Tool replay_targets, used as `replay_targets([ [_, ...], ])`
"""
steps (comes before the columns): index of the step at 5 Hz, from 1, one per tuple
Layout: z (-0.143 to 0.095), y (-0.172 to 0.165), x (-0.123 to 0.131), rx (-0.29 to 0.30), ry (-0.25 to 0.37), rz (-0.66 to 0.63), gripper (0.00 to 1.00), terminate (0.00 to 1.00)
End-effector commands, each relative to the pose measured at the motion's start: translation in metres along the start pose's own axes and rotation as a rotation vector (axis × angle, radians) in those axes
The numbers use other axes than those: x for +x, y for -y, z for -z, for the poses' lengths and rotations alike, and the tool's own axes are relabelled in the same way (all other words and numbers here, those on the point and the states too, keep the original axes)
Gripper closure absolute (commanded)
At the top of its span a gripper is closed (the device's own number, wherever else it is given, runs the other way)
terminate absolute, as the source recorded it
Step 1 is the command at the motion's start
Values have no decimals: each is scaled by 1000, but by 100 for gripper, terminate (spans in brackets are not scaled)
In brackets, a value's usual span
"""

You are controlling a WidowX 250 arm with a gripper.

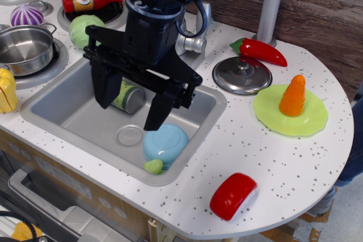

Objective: Take carrot off plate

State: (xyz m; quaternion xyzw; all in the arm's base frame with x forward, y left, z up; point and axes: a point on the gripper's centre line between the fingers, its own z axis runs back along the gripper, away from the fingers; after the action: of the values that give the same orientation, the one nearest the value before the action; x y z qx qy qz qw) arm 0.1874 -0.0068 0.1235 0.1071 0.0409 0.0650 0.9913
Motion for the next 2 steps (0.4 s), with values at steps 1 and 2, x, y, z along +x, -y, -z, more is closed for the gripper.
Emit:
replay_targets([
  [1,0,0,0,0,0,0,0,0],
  [2,-19,31,22,-24,35,14,0,0],
])
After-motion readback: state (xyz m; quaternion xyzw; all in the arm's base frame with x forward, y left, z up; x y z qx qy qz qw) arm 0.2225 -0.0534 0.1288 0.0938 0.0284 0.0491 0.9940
